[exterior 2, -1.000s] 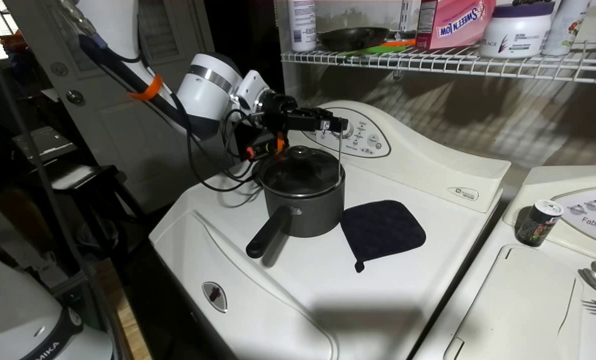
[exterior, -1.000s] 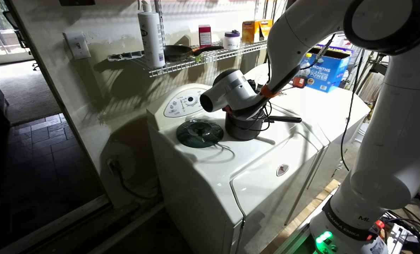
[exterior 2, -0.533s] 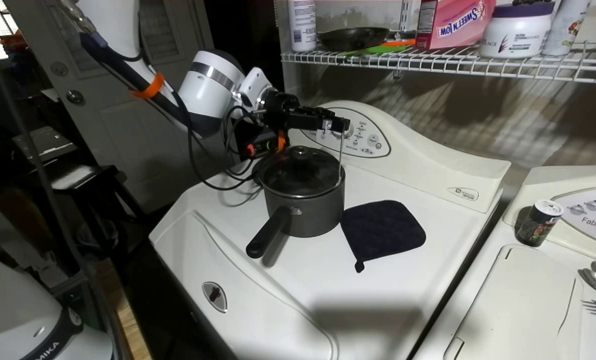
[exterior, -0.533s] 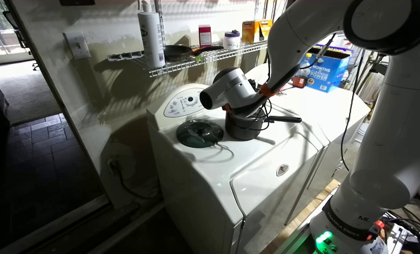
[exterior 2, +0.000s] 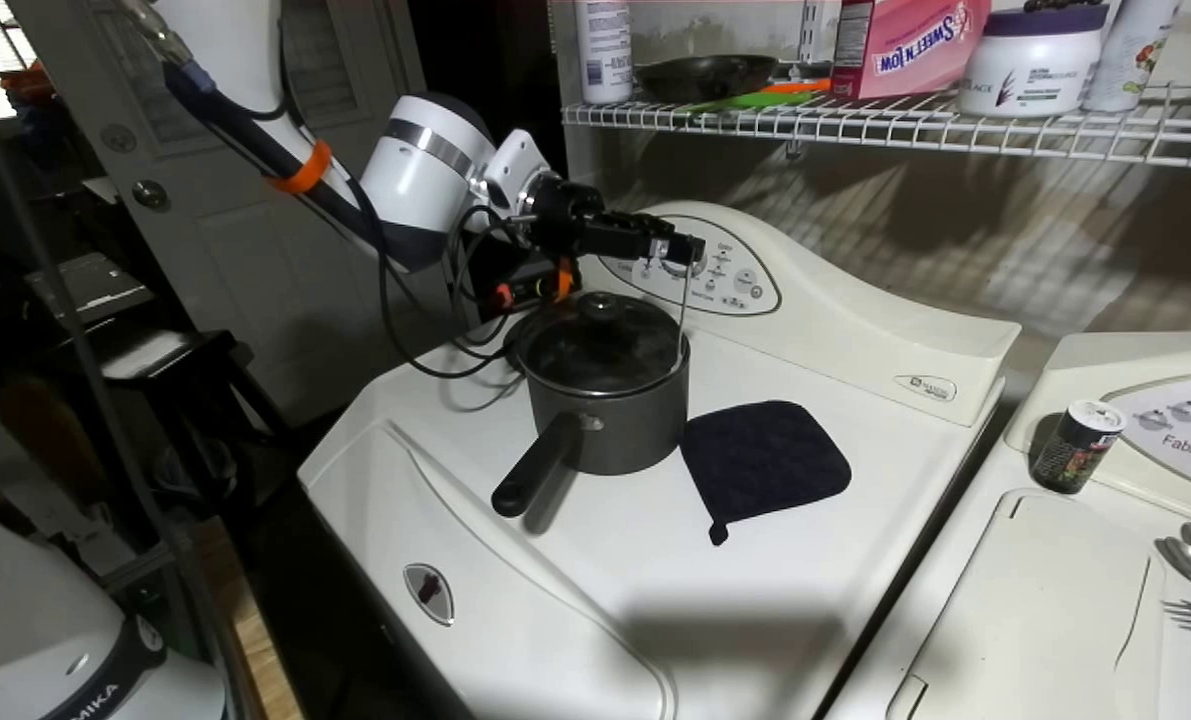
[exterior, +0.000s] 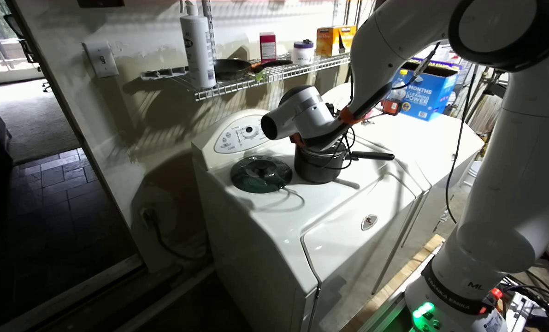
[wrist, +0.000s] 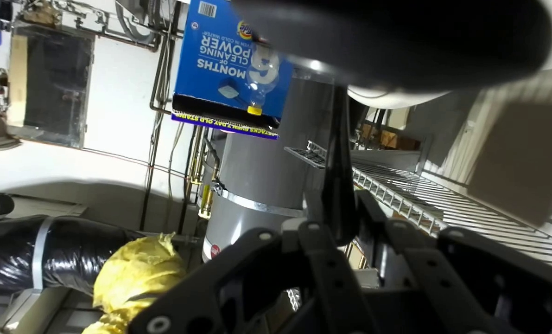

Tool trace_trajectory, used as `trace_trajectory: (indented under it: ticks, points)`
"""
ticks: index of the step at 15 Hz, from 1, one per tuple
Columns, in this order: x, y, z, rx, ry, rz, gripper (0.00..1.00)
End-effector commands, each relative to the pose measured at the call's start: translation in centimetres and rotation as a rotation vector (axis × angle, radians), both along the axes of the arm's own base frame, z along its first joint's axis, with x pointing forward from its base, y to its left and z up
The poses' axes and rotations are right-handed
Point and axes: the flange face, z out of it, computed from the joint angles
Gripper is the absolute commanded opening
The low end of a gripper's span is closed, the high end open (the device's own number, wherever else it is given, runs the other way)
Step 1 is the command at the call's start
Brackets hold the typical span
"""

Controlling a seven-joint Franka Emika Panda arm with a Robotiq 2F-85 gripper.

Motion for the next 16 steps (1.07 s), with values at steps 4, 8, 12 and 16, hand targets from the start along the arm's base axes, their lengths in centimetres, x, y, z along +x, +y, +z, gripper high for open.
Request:
trace_trajectory:
  ticks: [4,8,12,16]
  points:
    - [0.62,-0.74,0.42,0.032,0.027,-0.015,0.05]
    - [0.68,-0.79,0.23,0.032,0.028,-0.017,0.05]
    - [0.7,-0.79,-0.1,0.032,0.034,-0.02,0.05]
    - [0.73,-0.69,-0.32,0.05,0.054,-0.027,0.05]
